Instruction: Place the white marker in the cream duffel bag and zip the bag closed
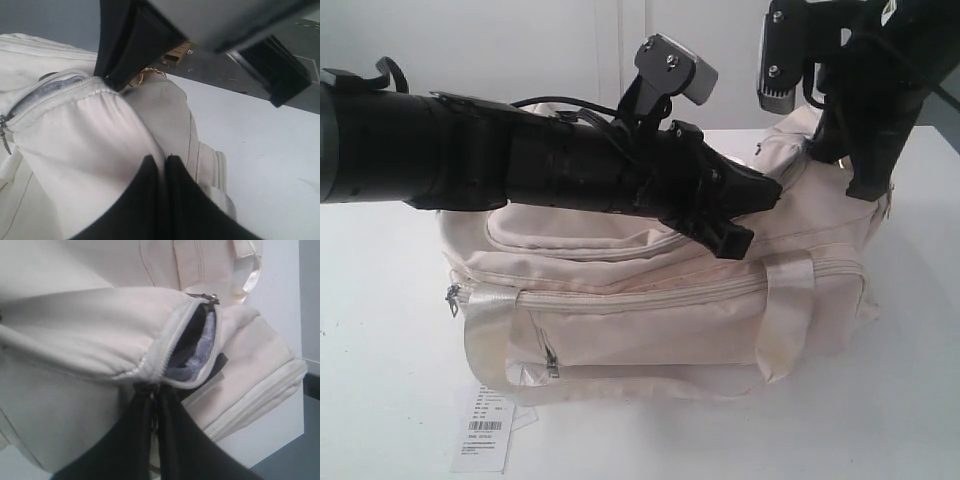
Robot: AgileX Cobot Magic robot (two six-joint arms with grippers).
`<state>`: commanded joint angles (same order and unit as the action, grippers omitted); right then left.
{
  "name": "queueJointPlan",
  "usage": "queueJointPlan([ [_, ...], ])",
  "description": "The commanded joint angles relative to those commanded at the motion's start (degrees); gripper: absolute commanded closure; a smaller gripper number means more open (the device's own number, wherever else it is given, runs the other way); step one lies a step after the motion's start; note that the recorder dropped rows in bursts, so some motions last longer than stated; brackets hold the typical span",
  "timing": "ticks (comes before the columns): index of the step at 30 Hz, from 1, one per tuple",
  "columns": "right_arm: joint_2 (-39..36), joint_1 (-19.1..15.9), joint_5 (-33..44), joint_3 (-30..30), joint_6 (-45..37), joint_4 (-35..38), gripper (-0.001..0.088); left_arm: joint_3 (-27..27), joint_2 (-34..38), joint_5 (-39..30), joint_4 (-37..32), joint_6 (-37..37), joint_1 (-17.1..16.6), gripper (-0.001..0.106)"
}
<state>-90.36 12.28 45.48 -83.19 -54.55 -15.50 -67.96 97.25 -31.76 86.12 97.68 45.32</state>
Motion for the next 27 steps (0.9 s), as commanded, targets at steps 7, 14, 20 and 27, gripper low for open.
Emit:
queueJointPlan([
  [7,-0.48,-0.95,-1.30,-3.56,2.48,0.27,0.0868,0.00,-0.61,-1.04,-0.55,0.00,0.00,0.105],
  [14,-0.92,-0.95,-7.63,-3.66,2.48,0.15,0.0868,0.00,-0.61,-2.52,-1.33,0.00,0.00,0.105],
  [20,-0.98,-0.95,-7.87,-3.76,3.46,-1.06,0.0868,0.00,-0.61,-2.59,-1.33,0.00,0.00,0.105],
  [27,-0.98,-2.55,0.07,-7.11,-3.25,6.18,0.0868,0.00,-0.61,-1.75,-1.43,-0.13,0.00,0.105],
])
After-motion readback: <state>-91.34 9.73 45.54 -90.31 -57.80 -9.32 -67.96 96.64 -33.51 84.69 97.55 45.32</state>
